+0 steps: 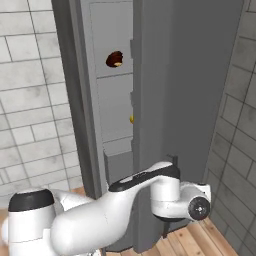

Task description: Gather the lemon and lime from the fridge and place them on a tray on the dining counter. Then gather the steak and chicken drumstick from the fridge and place them on the other tray.

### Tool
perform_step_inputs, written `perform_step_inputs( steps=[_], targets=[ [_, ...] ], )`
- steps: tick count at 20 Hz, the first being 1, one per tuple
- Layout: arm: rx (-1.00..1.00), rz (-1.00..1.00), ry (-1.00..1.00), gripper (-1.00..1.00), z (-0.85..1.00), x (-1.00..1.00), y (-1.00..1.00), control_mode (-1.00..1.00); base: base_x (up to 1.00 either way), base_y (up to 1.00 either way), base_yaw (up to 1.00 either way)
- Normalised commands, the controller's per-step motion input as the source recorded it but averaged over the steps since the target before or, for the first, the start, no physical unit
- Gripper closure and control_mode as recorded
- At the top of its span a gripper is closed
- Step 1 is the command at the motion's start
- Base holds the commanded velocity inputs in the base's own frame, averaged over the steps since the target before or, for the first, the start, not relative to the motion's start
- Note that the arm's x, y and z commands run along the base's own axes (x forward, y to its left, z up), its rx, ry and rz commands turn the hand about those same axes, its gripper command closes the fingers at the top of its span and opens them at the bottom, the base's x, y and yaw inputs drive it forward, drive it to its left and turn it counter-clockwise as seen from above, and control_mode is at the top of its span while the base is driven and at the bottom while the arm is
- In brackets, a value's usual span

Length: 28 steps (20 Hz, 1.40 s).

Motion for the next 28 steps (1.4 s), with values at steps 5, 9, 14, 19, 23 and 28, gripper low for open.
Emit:
perform_step_inputs(
  steps=[5, 9, 14, 19, 23, 28],
  targets=[
    [0.0, -0.18, -0.05, -1.0, 0.21, -0.8, -0.14, -1.0, 0.0, 0.0, 0.0],
    [0.0, -0.1, -0.11, -1.0, 0.48, -0.91, -0.13, -1.0, 0.0, 0.0, 0.0],
    [-0.01, -0.06, -0.09, -1.0, 0.61, -0.94, -0.2, -1.0, 0.0, 0.0, 0.0],
    [-0.08, -0.03, -0.11, -1.0, 0.78, -0.93, 0.02, -1.0, 0.0, 0.0, 0.0],
    [-0.16, -0.05, -0.12, -1.0, 1.0, -0.67, 0.39, -1.0, 0.0, 0.0, 0.0],
    [-0.23, -0.04, -0.13, -1.0, 1.0, -0.4, 0.74, -1.0, 0.0, 0.0, 0.0]
  ],
)
